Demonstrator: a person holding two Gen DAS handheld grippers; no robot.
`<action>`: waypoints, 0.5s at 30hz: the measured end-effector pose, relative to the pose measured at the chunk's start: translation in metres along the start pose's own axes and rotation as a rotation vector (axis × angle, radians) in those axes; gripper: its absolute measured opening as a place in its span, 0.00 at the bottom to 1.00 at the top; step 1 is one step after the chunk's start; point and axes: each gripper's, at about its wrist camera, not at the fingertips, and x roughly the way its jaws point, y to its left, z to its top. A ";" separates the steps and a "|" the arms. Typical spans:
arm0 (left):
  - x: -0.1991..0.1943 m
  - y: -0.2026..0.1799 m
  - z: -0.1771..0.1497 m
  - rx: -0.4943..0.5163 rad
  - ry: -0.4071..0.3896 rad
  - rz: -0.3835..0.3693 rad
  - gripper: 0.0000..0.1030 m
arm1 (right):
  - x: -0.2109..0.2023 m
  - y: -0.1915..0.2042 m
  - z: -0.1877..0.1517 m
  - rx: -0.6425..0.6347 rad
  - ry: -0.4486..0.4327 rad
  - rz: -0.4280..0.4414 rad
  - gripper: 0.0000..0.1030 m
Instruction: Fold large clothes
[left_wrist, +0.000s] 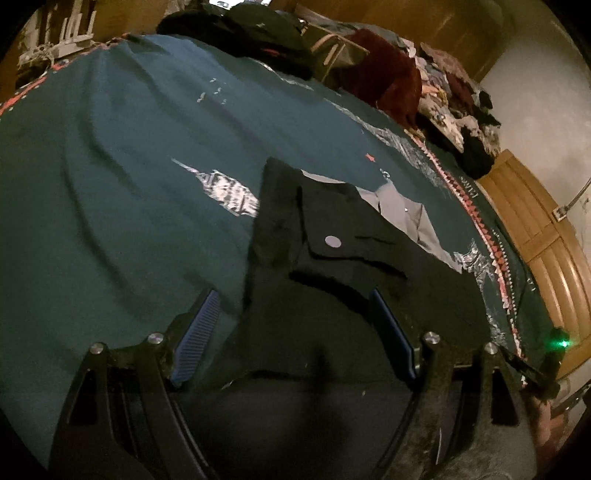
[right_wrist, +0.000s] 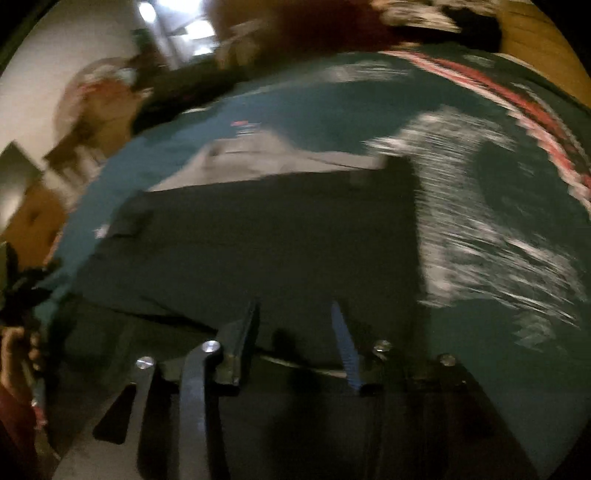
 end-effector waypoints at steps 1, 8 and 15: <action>0.002 0.000 0.001 0.001 0.000 -0.001 0.79 | -0.005 -0.012 -0.005 0.007 -0.001 -0.020 0.50; 0.006 -0.005 -0.004 0.019 0.023 0.010 0.79 | -0.002 -0.043 -0.023 -0.032 0.048 -0.089 0.50; 0.002 -0.010 -0.006 0.024 0.021 0.029 0.79 | 0.008 -0.070 -0.028 0.047 0.038 -0.076 0.12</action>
